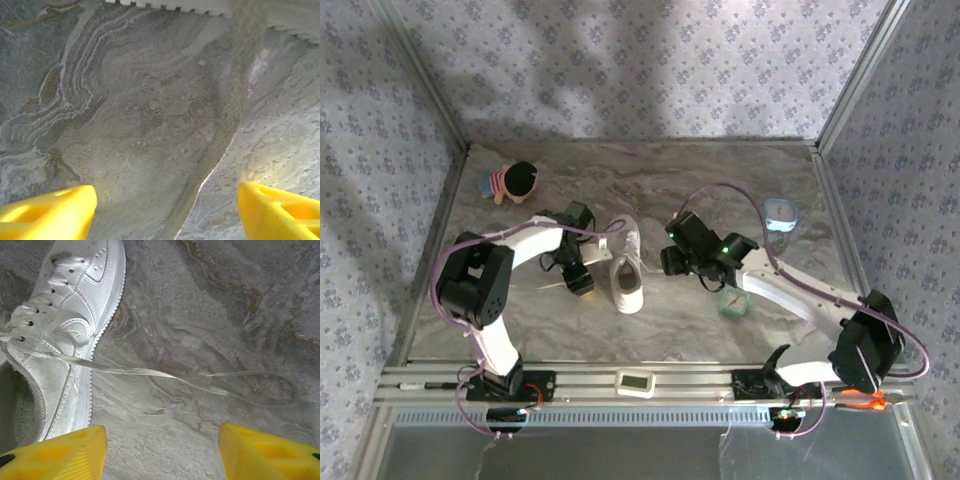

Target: Tie the shoes

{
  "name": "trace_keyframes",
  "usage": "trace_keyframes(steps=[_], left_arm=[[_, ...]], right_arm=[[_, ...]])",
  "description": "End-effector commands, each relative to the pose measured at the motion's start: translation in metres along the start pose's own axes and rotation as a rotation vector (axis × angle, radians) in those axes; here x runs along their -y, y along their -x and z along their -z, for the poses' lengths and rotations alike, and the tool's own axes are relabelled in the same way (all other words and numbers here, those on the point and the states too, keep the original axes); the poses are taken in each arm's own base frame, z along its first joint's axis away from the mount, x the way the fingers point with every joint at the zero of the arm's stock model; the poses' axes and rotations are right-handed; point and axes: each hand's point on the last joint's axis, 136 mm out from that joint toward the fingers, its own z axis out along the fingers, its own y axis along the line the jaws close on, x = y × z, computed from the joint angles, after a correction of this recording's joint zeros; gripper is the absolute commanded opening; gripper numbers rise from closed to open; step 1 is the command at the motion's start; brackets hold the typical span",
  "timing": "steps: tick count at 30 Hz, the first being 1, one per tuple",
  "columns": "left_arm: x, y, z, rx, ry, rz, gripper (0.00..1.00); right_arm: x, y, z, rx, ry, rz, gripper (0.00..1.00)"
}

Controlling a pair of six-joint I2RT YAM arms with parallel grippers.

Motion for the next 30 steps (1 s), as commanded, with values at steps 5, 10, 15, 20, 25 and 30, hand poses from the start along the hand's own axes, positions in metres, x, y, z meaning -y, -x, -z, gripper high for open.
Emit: trace_keyframes(steps=[5,10,15,20,25,30], left_arm=[[0.019,-0.014,-0.017,-0.041,-0.068,0.027,0.12],[0.017,-0.004,0.016,0.107,-0.022,0.064,0.02],[0.012,0.015,0.068,0.294,0.047,0.105,0.0],[0.008,0.034,0.119,0.481,0.132,0.126,0.0],[0.004,0.045,0.154,0.624,0.149,0.161,0.0],[0.001,0.059,0.187,0.755,0.113,0.191,0.0]], right_arm=[[0.019,-0.004,0.015,0.025,-0.041,-0.028,0.62],[0.021,-0.005,0.022,0.053,-0.016,-0.044,0.61],[0.007,0.003,0.028,0.103,0.08,-0.021,0.59],[-0.017,0.016,0.028,0.119,0.179,0.061,0.59],[-0.055,0.043,0.024,0.166,0.318,0.144,0.61],[-0.1,0.066,0.016,0.202,0.478,0.283,0.61]])
